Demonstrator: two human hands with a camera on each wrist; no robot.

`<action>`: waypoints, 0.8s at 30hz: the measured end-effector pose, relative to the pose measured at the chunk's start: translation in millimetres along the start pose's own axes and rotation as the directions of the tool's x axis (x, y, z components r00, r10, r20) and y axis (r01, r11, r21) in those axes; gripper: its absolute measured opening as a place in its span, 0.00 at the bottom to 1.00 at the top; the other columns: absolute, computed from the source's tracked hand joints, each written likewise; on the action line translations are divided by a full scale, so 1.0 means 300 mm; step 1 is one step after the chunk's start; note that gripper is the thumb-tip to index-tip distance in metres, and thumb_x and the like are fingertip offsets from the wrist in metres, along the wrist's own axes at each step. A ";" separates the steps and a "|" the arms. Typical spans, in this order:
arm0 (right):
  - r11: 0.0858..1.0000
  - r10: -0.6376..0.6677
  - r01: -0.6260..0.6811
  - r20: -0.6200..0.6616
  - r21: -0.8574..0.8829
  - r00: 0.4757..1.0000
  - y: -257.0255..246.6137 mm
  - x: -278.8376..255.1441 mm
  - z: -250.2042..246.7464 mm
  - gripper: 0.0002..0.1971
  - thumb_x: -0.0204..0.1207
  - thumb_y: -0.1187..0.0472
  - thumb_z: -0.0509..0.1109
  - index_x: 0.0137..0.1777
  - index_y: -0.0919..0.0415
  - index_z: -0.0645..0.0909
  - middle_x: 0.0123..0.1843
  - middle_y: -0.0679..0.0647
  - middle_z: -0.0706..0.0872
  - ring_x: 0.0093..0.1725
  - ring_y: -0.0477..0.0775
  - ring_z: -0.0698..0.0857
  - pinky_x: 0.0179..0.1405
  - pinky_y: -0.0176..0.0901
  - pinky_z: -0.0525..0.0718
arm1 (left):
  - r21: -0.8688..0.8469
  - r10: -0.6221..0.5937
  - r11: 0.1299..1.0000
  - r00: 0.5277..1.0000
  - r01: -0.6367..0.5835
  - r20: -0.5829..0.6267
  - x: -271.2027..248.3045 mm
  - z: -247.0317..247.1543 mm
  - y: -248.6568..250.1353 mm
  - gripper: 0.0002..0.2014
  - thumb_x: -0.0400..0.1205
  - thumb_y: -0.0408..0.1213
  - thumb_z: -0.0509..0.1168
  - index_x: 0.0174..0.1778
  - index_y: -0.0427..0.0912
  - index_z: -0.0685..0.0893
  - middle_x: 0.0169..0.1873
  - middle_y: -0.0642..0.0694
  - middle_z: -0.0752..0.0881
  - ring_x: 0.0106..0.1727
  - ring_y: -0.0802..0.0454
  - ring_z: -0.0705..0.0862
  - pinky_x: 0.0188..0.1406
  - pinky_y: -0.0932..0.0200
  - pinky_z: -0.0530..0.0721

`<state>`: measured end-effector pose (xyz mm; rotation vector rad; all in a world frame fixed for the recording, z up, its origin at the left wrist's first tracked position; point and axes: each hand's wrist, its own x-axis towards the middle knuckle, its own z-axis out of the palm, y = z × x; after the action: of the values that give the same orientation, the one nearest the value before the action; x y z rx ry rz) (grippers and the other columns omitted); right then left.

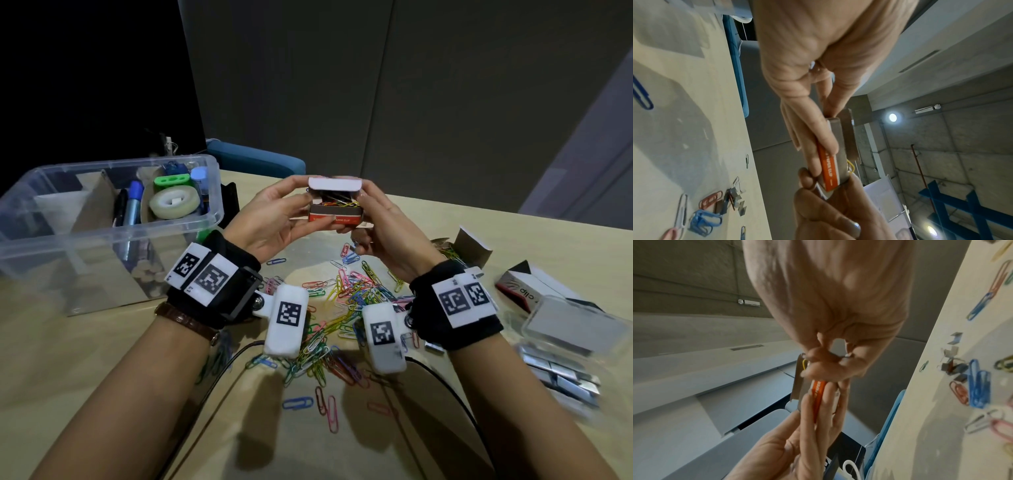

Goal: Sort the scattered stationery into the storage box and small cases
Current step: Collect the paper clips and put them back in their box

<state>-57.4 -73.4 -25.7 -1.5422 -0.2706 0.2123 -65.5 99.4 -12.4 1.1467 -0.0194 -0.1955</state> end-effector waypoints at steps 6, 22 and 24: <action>1.000 -0.003 0.001 0.054 0.021 0.999 -0.016 -0.012 0.017 0.20 0.88 0.45 0.51 0.69 0.48 0.80 0.52 0.64 0.81 0.25 0.46 0.76 0.34 0.45 0.86 | 0.022 0.018 1.000 1.000 -0.017 -0.024 -0.008 -0.004 0.013 0.08 0.84 0.26 0.62 0.53 0.36 0.86 0.44 0.36 0.91 0.43 0.36 0.91 0.41 0.59 0.91; 0.992 -0.107 0.112 0.083 -0.056 0.991 -0.015 -0.013 -0.030 0.17 0.86 0.55 0.61 0.74 0.51 0.73 0.51 0.51 0.88 0.35 0.48 0.85 0.38 0.41 0.87 | 0.078 0.108 0.991 0.993 -0.104 -0.050 -0.017 0.036 0.014 0.11 0.87 0.31 0.58 0.59 0.28 0.82 0.45 0.34 0.90 0.42 0.42 0.92 0.38 0.63 0.90; 0.992 -0.113 0.117 0.079 -0.053 0.991 -0.014 -0.014 -0.028 0.18 0.86 0.56 0.61 0.75 0.52 0.72 0.51 0.51 0.90 0.37 0.49 0.87 0.38 0.41 0.88 | 0.133 0.146 0.982 0.988 -0.138 -0.055 -0.015 0.039 0.007 0.12 0.88 0.31 0.57 0.61 0.29 0.82 0.49 0.33 0.89 0.43 0.43 0.92 0.41 0.61 0.90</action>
<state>-58.9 -82.8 -21.8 -1.5720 -0.4274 0.1732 -70.8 90.5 -5.3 1.2747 -0.0572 -0.0303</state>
